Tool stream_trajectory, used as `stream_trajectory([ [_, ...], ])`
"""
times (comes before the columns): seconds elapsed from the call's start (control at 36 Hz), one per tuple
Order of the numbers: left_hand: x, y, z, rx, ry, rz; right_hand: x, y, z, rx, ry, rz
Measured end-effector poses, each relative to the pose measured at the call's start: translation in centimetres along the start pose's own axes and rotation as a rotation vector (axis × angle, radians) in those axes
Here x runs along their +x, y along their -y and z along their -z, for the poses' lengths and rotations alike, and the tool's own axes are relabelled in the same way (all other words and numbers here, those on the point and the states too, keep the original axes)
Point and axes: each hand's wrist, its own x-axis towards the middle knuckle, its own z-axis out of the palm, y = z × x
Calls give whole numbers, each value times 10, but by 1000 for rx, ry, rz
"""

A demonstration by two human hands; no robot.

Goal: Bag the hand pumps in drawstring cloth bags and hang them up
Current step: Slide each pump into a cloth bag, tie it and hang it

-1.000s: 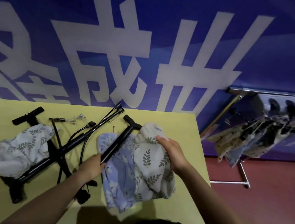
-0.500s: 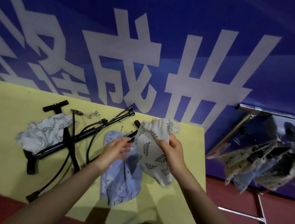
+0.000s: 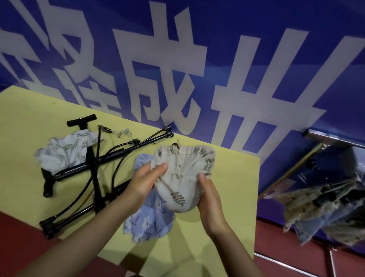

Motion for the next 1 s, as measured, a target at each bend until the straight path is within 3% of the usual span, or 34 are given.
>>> stream_trajectory([
  [0.11, 1, -14, 11, 183, 83, -35, 3, 2, 2, -221, -60, 110],
  [0.25, 9, -35, 30, 185, 233, -65, 16, 14, -21, -405, -80, 150],
  [0.36, 27, -50, 57, 221, 282, -100, 25, 18, -58, -342, -158, 173],
  [0.5, 53, -64, 102, 500, 230, -147, 42, 20, -98, -147, -345, 213],
  [0.64, 75, -68, 144, 751, 210, -139, 53, 14, -125, -126, -390, 276],
  [0.75, 91, -70, 161, 598, 326, 8, 63, 2, -138, -228, -448, 317],
  [0.89, 111, -86, 171, 203, 442, 209, 74, -19, -137, -388, -582, 345],
  [1.0, 125, -99, 173, -147, 542, 316, 84, -33, -129, -350, -649, 244],
])
